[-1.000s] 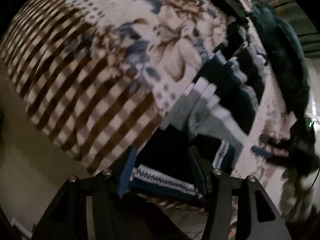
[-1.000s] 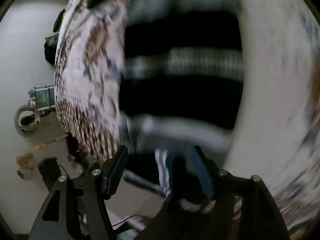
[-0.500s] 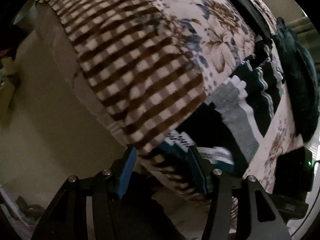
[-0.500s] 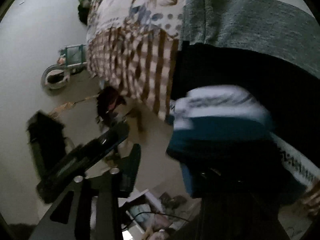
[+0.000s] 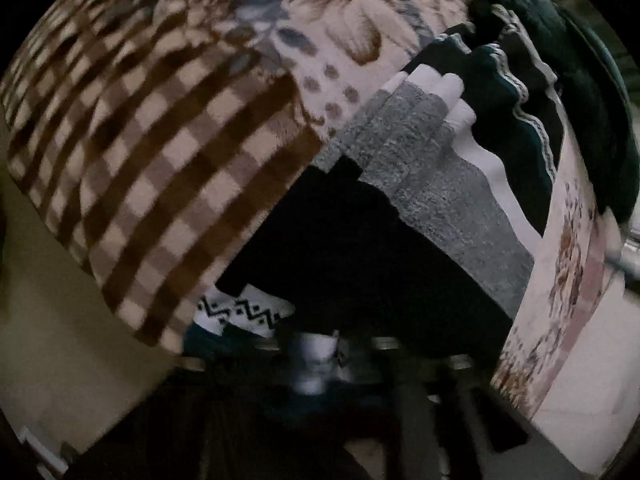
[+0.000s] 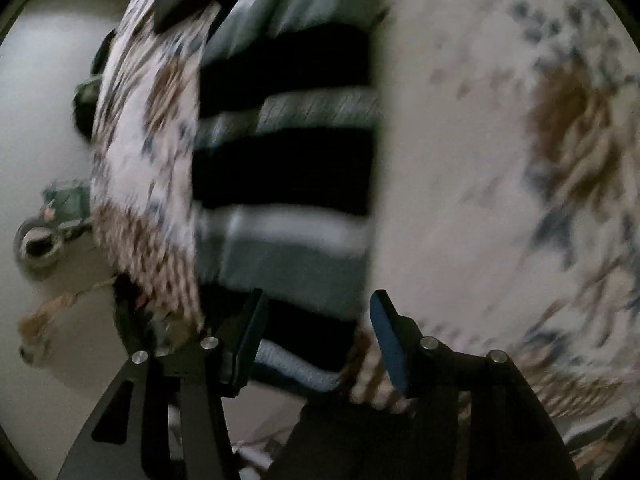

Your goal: Fold small clothes

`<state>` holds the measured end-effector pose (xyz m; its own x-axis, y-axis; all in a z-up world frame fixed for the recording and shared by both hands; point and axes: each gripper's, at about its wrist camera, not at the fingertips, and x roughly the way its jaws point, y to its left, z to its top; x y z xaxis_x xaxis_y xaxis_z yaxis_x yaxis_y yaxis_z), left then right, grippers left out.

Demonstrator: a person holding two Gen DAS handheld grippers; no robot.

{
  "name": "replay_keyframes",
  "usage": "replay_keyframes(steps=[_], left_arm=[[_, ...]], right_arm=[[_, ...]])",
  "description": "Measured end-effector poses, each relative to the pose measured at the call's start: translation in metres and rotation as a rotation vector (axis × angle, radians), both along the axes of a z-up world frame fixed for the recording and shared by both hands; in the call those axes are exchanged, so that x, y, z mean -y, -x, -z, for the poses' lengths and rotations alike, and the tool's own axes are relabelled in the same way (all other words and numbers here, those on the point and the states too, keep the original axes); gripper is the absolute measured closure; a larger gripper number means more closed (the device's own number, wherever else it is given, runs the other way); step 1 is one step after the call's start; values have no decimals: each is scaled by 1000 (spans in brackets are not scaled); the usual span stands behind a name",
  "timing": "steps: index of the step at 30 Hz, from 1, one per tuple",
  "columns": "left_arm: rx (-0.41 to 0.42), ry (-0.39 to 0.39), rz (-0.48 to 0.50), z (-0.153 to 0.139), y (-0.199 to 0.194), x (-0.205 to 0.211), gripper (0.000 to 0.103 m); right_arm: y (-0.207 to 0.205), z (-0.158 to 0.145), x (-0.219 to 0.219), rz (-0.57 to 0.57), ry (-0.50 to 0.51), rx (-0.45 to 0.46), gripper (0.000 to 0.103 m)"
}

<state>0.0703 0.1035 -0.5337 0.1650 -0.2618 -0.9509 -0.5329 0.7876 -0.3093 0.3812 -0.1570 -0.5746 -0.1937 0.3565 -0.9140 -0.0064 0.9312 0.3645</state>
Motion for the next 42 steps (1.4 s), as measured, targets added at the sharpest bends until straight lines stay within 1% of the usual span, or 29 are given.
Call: replay_keyframes(steps=[3,7,10,12,15,16,18,19,20,22,24,25,29,32,33,34,35,36,37,38,39,40,41,42], left_arm=[[42,-17,19,-9,5,-3,98],[53,-10,45,-14,6,-6,98],[45,7,51,-11,3,-9,98],[47,17,56,-10,3,-14,98],[48,29,62,-7,3,-18,98],[50,35,66,-7,3,-20,98],[52,43,66,-5,4,-22,98],[52,51,64,-5,4,-22,98],[55,59,59,-5,5,-23,98],[63,72,50,-7,6,-25,98],[78,80,37,-11,9,-29,99],[88,81,32,-13,10,-34,99],[89,64,3,-12,2,-48,99],[64,57,-24,-1,0,-60,99],[53,61,-18,4,-1,-61,98],[25,84,-14,12,-1,-63,96],[13,108,-28,15,1,-67,94],[8,138,-44,15,2,-72,93],[-1,158,-48,10,3,-77,89],[-13,151,-42,4,2,-80,82],[-18,141,-34,-5,1,-84,74],[2,141,-33,-20,0,-91,73],[13,141,-36,-30,-3,-97,71],[25,142,-40,-44,-9,-104,61]], right_arm=[[-53,-4,-5,74,4,47,47],[-127,2,-47,126,-26,95,47],[-181,15,-106,99,-21,145,47],[-221,27,-146,70,13,179,47],[-262,49,-192,37,79,205,47],[-269,57,-206,21,103,203,48],[-289,83,-231,-37,143,152,49],[-290,88,-239,-54,174,156,78],[-294,88,-245,-78,233,201,97],[-295,76,-244,-71,268,260,96],[-302,59,-239,-34,290,321,96],[-306,55,-235,-15,298,334,96],[-325,68,-239,15,331,308,96],[-333,81,-257,36,332,307,96],[-335,85,-261,31,332,306,96],[-337,91,-265,14,334,297,96],[-339,104,-270,-23,325,246,96],[-341,112,-271,-48,305,200,92],[-342,112,-270,-62,288,187,87],[-341,104,-265,-68,232,186,81],[-336,92,-257,-62,144,182,62],[-330,81,-249,-57,82,180,38],[-319,65,-237,-46,27,189,30],[-302,41,-216,-36,-9,218,28]])
